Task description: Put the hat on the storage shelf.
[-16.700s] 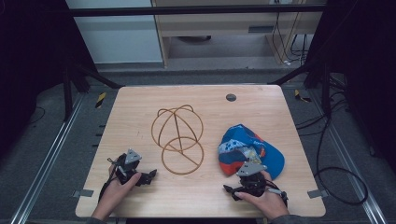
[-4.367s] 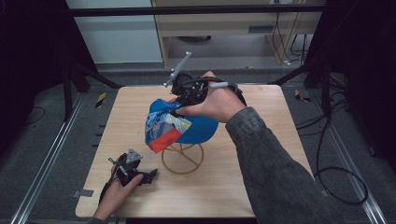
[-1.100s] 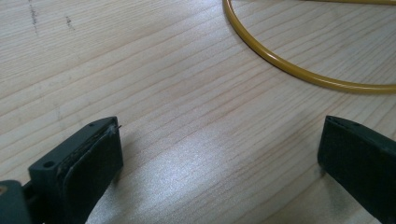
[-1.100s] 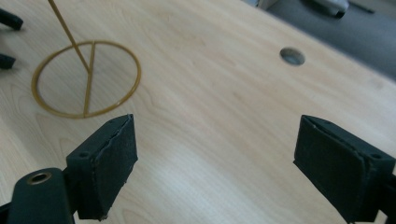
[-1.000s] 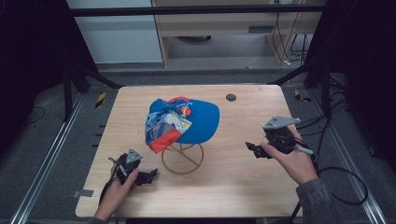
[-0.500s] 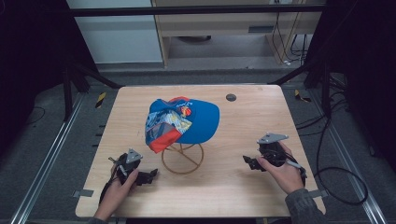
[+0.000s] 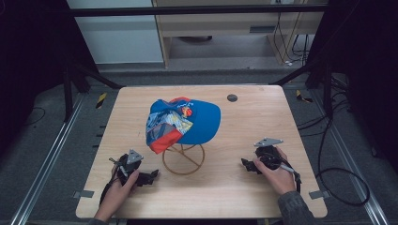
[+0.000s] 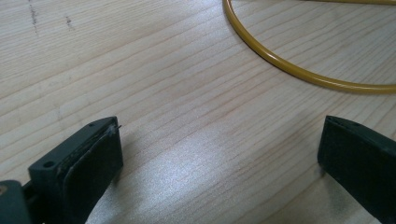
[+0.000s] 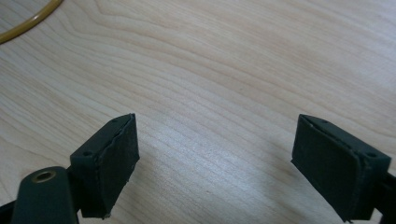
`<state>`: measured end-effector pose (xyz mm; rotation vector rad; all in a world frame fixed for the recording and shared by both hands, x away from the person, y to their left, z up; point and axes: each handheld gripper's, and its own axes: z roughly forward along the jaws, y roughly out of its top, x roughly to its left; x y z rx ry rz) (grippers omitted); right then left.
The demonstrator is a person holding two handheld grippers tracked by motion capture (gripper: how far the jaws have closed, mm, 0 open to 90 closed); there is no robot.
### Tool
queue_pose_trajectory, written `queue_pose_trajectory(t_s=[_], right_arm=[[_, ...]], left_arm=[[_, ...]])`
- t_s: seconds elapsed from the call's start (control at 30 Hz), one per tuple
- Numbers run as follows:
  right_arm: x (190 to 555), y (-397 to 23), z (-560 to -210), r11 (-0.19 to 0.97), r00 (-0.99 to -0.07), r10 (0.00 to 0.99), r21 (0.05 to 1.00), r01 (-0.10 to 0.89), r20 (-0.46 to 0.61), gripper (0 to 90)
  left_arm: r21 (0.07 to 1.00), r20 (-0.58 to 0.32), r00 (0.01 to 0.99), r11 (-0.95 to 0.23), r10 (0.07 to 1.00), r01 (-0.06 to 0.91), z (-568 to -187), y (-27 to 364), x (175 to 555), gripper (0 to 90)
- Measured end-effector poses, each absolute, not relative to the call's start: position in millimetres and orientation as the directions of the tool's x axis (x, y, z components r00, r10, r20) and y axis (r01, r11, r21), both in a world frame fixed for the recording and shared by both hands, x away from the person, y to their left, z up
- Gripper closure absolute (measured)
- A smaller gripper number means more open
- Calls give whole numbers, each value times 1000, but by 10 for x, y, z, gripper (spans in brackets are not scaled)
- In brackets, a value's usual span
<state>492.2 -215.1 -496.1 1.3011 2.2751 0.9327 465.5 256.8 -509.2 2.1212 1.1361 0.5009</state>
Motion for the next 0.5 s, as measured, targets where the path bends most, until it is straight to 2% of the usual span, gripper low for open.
queue_pose_trajectory(t_s=[0.33,0.5], right_arm=[[4915,-2096,-5063,355,-494,869,696,624,-1,98],[4883,-2088,-5113,322,-474,881,732,600,1,77]], left_arm=[[713,20,547,-396,837,579,-5092,2568,4655,0],[713,20,547,-396,837,579,-5092,2568,4655,0]])
